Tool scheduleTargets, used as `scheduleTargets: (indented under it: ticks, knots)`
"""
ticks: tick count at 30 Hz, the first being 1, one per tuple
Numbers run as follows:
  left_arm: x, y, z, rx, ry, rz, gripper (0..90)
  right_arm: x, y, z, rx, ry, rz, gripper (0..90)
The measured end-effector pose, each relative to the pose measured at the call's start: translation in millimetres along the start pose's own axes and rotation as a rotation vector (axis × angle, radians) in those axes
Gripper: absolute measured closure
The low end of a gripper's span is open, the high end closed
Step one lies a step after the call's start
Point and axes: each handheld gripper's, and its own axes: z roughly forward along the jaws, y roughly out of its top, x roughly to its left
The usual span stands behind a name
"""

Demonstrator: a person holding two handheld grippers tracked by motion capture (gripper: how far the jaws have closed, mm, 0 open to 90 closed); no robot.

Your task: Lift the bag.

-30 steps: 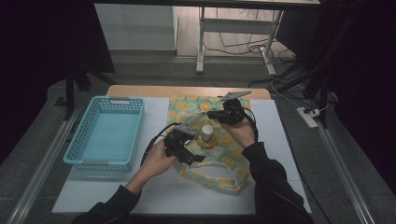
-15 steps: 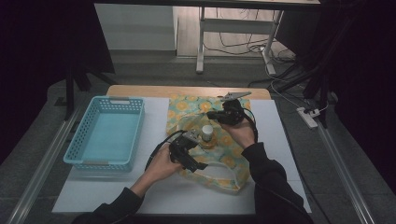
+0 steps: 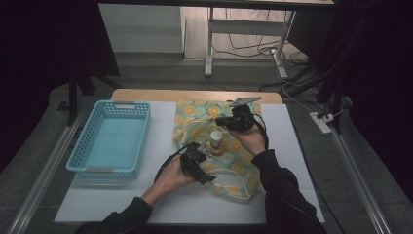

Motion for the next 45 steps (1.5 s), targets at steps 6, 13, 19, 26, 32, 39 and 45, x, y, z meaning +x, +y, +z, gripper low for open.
scheduleTargets:
  ticks: [6,13,19,26,32,39,45]
  knots:
    - [0.0,-2.1,-1.0,0.004,0.023,0.032,8.0,0.0,0.3,-1.2,0.0,0.0,0.0,90.0]
    - [7.1,-3.3,-9.0,-0.005,0.031,0.013,38.4,0.7,1.0,-0.9,0.0,-0.002,0.0,90.0]
    - [9.4,-1.0,-10.9,0.0,0.013,0.003,66.3,1.1,2.1,-0.2,-0.002,-0.001,-0.001,90.0]
    - [13.5,2.4,-10.4,0.014,-0.019,-0.055,84.0,1.2,1.9,-0.5,-0.002,0.001,0.0,90.0]
    - [12.7,5.4,-11.1,0.024,-0.013,-0.13,89.4,1.3,1.8,0.6,0.002,0.005,0.001,90.0]
    - [20.2,5.7,-31.0,-0.072,-0.058,-0.179,89.6,2.2,3.3,-0.9,0.006,0.009,-0.005,90.0]
    - [21.1,8.3,-45.4,-0.089,-0.05,-0.186,89.6,5.1,7.9,-4.5,0.0,0.008,-0.014,90.0]
